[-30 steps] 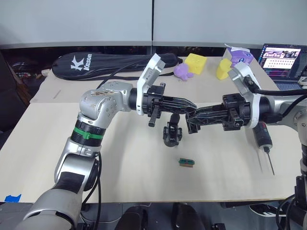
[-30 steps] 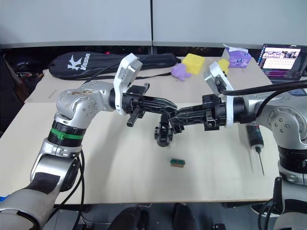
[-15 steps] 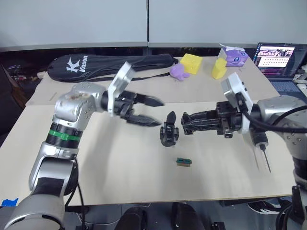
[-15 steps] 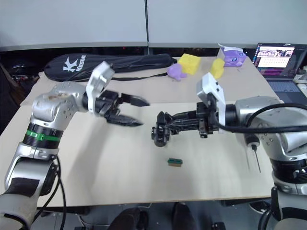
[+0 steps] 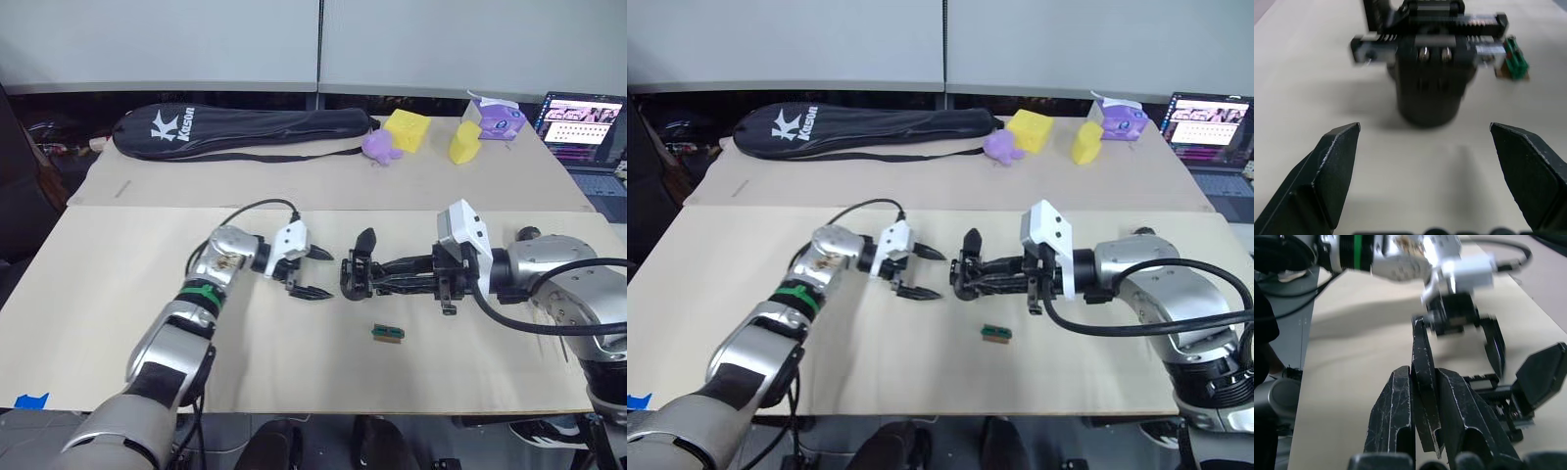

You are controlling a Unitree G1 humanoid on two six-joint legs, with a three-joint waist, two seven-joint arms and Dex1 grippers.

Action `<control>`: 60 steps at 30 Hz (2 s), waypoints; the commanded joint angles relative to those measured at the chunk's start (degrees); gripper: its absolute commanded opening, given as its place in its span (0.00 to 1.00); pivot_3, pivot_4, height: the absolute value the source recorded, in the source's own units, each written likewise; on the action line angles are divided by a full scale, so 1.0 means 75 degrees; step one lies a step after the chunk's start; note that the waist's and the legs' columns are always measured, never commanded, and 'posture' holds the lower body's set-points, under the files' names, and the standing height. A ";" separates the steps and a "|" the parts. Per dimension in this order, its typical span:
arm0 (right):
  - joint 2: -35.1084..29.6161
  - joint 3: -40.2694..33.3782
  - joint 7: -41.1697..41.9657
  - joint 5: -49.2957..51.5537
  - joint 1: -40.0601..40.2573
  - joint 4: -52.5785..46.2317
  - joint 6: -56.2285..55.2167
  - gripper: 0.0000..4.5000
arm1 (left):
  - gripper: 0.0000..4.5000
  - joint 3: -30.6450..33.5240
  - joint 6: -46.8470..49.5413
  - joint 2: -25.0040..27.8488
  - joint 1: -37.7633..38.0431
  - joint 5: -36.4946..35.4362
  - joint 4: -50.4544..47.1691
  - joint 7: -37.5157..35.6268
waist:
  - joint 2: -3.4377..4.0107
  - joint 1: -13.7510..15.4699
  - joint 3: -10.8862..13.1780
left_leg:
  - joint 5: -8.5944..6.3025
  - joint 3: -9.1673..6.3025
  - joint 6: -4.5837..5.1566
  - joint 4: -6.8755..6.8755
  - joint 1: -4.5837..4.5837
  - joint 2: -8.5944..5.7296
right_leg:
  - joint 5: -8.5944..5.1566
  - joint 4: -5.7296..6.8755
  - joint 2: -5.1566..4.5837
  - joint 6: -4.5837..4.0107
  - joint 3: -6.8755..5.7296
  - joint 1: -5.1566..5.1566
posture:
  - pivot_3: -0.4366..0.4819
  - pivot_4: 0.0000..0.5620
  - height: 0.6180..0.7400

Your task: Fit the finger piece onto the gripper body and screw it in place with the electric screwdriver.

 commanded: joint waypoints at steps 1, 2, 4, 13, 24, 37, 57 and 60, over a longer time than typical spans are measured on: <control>0.0036 -0.0114 -0.0011 -0.0013 0.0035 -0.0316 -0.0254 0.07 | 1.00 0.0171 -0.0387 -0.0195 -0.0182 0.0233 0.0410 0.0271 | 0.0000 -0.0015 0.0000 | 0.0000 0.0000 0.0000 0.0000 0.0001 0.0001 | 0.0000 0.0001 0.0000 0.0000 0.0000 0.0000 | 0.48 0.27 0.86; 0.0060 -0.0124 -0.0041 0.0011 0.0048 -0.0342 -0.0226 0.07 | 1.00 0.0183 -0.0454 -0.0266 -0.0188 0.0296 0.0503 0.0349 | 0.0000 -0.0036 0.0000 | 0.0000 0.0000 0.0000 0.0000 0.0003 0.0002 | 0.0000 0.0002 0.0000 0.0001 0.0001 0.0000 | 0.48 0.27 0.86; 0.0106 -0.0166 -0.0122 0.0059 0.0070 -0.0398 -0.0171 0.07 | 1.00 0.0228 -0.0510 -0.0414 -0.0207 0.0361 0.0635 0.0438 | 0.0000 -0.0072 0.0000 | 0.0000 -0.0001 -0.0001 -0.0001 0.0004 0.0006 | 0.0000 0.0004 0.0001 0.0001 0.0000 -0.0001 | 0.48 0.27 0.86; 0.0454 -0.0183 -0.0339 0.0185 0.0016 -0.0372 -0.0230 0.07 | 0.87 0.0458 -0.0661 -0.0904 -0.0116 0.0535 0.0821 0.0821 | -0.0001 -0.0086 0.0000 | 0.0000 -0.0005 -0.0001 -0.0001 0.0007 0.0004 | 0.0000 0.0004 -0.0004 0.0001 0.0000 -0.0001 | 0.48 0.27 0.86; 0.1465 0.0130 -0.0012 -0.0587 -0.0531 0.1344 -0.1676 0.07 | 0.53 0.0419 -0.1032 -0.0893 0.0101 0.0941 0.0978 0.0845 | 0.0000 -0.0103 -0.0001 | 0.0002 -0.0002 -0.0004 -0.0001 0.0017 0.0001 | 0.0001 0.0011 -0.0003 0.0001 0.0000 0.0002 | 0.48 0.27 0.86; 0.1782 0.0355 0.0596 -0.0952 -0.0478 0.2299 -0.2387 0.07 | 0.53 0.0420 -0.1260 -0.0855 0.0177 0.0983 0.0906 0.0634 | 0.0000 -0.0112 -0.0001 | 0.0002 -0.0003 -0.0004 -0.0002 0.0016 0.0000 | 0.0001 0.0015 -0.0001 0.0002 -0.0003 0.0001 | 0.48 0.27 0.86; 0.1948 0.0797 0.1447 -0.1694 -0.0754 0.3863 -0.3085 0.07 | 0.53 0.0526 -0.1250 -0.0858 0.0160 0.0987 0.0891 0.0682 | 0.0002 -0.0120 -0.0002 | 0.0003 -0.0003 -0.0006 -0.0002 0.0027 0.0000 | 0.0001 0.0015 0.0000 0.0002 -0.0004 0.0009 | 0.48 0.27 0.86; 0.2009 0.0827 0.1546 -0.1501 -0.0766 0.3797 -0.2803 0.07 | 0.53 0.0540 -0.1255 -0.0866 0.0166 0.1004 0.0886 0.0691 | 0.0002 -0.0119 -0.0002 | 0.0003 -0.0003 -0.0006 -0.0002 0.0030 0.0000 | 0.0001 0.0015 0.0000 0.0002 -0.0003 0.0011 | 0.48 0.27 0.86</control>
